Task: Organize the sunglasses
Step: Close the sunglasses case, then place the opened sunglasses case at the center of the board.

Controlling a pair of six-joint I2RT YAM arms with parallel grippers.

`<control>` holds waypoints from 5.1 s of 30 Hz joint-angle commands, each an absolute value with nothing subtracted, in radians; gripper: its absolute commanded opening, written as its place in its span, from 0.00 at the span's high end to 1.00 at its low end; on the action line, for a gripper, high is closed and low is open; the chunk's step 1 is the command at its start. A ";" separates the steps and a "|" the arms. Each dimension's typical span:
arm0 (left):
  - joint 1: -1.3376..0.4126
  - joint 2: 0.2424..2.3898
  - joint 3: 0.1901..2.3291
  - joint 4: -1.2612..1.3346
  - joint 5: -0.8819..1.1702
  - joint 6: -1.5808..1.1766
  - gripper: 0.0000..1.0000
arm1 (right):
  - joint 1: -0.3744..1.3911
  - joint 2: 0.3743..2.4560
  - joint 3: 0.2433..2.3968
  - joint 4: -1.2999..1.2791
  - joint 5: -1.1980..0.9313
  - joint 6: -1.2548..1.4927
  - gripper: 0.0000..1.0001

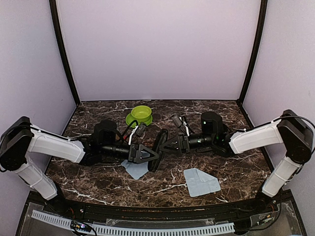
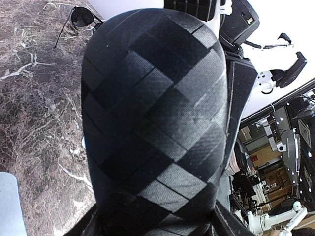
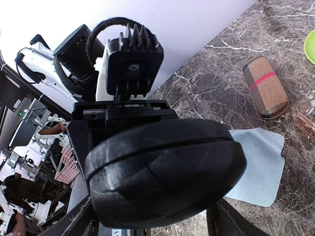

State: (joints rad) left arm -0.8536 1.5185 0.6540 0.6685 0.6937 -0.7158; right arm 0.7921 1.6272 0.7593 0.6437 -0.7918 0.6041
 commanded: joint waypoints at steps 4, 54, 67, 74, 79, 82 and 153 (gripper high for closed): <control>-0.865 1.480 0.651 0.819 0.784 -0.682 1.00 | 0.747 1.661 0.728 0.553 -0.631 0.614 0.30; -0.911 1.441 0.668 0.738 0.748 -0.509 1.00 | 0.742 1.730 0.824 0.236 -0.342 0.855 0.49; -0.913 1.466 0.674 0.738 0.700 -0.548 1.00 | 0.731 1.659 0.728 0.466 -0.458 0.770 0.50; -0.911 1.479 0.697 0.648 0.692 -0.527 1.00 | 0.723 1.556 0.760 0.284 -0.567 0.538 0.21; -0.907 1.485 0.739 0.526 0.679 -0.470 1.00 | 0.721 1.499 0.791 0.160 -0.603 0.438 0.17; -0.899 1.495 0.771 0.435 0.691 -0.431 1.00 | 0.720 1.465 0.800 0.085 -0.615 0.386 0.15; -0.749 1.970 1.324 -0.664 0.875 0.094 0.16 | 0.760 1.564 0.687 0.104 -0.520 0.454 0.23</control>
